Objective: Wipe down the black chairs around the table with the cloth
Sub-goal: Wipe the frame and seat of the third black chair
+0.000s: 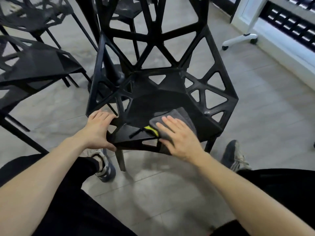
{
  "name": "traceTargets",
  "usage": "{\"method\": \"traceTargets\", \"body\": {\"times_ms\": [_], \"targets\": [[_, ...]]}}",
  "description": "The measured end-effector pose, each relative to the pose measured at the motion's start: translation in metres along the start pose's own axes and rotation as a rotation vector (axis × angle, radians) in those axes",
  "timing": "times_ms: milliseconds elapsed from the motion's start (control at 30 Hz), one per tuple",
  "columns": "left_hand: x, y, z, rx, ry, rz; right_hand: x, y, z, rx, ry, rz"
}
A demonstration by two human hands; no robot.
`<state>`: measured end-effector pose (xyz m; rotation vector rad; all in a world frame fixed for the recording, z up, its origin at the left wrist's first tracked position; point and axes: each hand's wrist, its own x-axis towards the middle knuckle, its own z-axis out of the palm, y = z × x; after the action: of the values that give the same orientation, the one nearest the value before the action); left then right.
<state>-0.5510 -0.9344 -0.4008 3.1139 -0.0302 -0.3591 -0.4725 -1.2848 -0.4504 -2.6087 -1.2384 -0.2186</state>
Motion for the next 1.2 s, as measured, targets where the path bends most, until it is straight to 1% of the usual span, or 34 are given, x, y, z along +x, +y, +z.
{"method": "traceTargets", "body": {"times_ms": [67,100,133,167,233,267,300,333,367,400,467,500,533,600,633,667,733,800,833,900,967,1000,1033,1100,1133,1200], "targets": [[0.001,0.002,-0.001,0.018,-0.050,-0.032,-0.021,0.080,-0.031,-0.047,0.014,0.213],[0.002,0.006,-0.003,0.020,-0.075,-0.048,-0.028,0.107,-0.045,-0.094,0.008,0.292],[0.003,0.011,-0.008,0.016,-0.099,-0.065,-0.030,0.117,-0.050,-0.130,0.013,0.345],[0.004,0.019,-0.015,0.018,-0.130,-0.075,-0.025,0.108,-0.048,-0.120,0.020,0.393],[0.010,0.040,-0.032,0.041,-0.171,-0.049,-0.010,0.045,-0.026,-0.011,0.072,0.440],[0.016,0.053,-0.041,0.061,-0.170,-0.030,-0.002,0.005,-0.012,0.039,0.093,0.380],[0.024,0.065,-0.049,0.087,-0.176,-0.008,0.007,-0.032,0.000,0.084,0.081,0.267],[0.034,0.076,-0.058,0.103,-0.195,0.017,0.014,-0.059,0.007,0.109,0.040,0.151],[0.044,0.087,-0.065,0.113,-0.229,0.035,0.018,-0.072,0.009,0.123,-0.012,0.057],[0.052,0.097,-0.072,0.116,-0.275,0.031,0.019,-0.069,0.006,0.131,-0.046,-0.014],[0.065,0.111,-0.080,0.087,-0.374,-0.007,0.010,-0.029,-0.006,0.096,-0.092,-0.093],[0.069,0.115,-0.082,0.069,-0.411,-0.018,0.001,0.001,-0.014,0.057,-0.100,-0.065],[0.073,0.119,-0.084,0.054,-0.435,-0.028,-0.008,0.039,-0.023,-0.009,-0.085,0.004],[0.079,0.123,-0.083,0.012,-0.467,-0.050,-0.025,0.115,-0.050,-0.164,-0.050,0.206],[0.082,0.125,-0.081,-0.006,-0.474,-0.058,-0.030,0.141,-0.064,-0.225,-0.046,0.282],[0.085,0.126,-0.078,-0.017,-0.475,-0.065,-0.030,0.154,-0.071,-0.271,-0.043,0.328],[0.092,0.126,-0.073,-0.052,-0.476,-0.065,-0.021,0.141,-0.063,-0.246,-0.015,0.395],[0.094,0.124,-0.068,-0.066,-0.492,-0.052,-0.020,0.093,-0.041,-0.106,0.046,0.435],[0.092,0.122,-0.067,-0.061,-0.493,-0.041,-0.022,0.062,-0.030,-0.030,0.068,0.412],[0.084,0.119,-0.065,-0.042,-0.480,-0.007,-0.021,0.001,-0.015,0.096,0.078,0.283],[0.080,0.119,-0.067,0.010,-0.484,0.024,-0.018,-0.046,-0.009,0.155,0.004,0.154],[0.081,0.119,-0.071,0.038,-0.488,0.034,-0.015,-0.057,-0.008,0.151,-0.035,0.109],[0.086,0.119,-0.077,0.058,-0.488,0.039,-0.012,-0.055,-0.008,0.134,-0.057,0.049],[0.101,0.119,-0.088,0.074,-0.477,0.036,-0.008,-0.023,-0.014,0.078,-0.098,-0.037],[0.109,0.119,-0.091,0.078,-0.468,0.036,-0.005,0.004,-0.020,0.064,-0.117,-0.010],[0.122,0.118,-0.089,0.051,-0.454,0.010,0.009,0.073,-0.037,-0.006,-0.167,0.172]]}}
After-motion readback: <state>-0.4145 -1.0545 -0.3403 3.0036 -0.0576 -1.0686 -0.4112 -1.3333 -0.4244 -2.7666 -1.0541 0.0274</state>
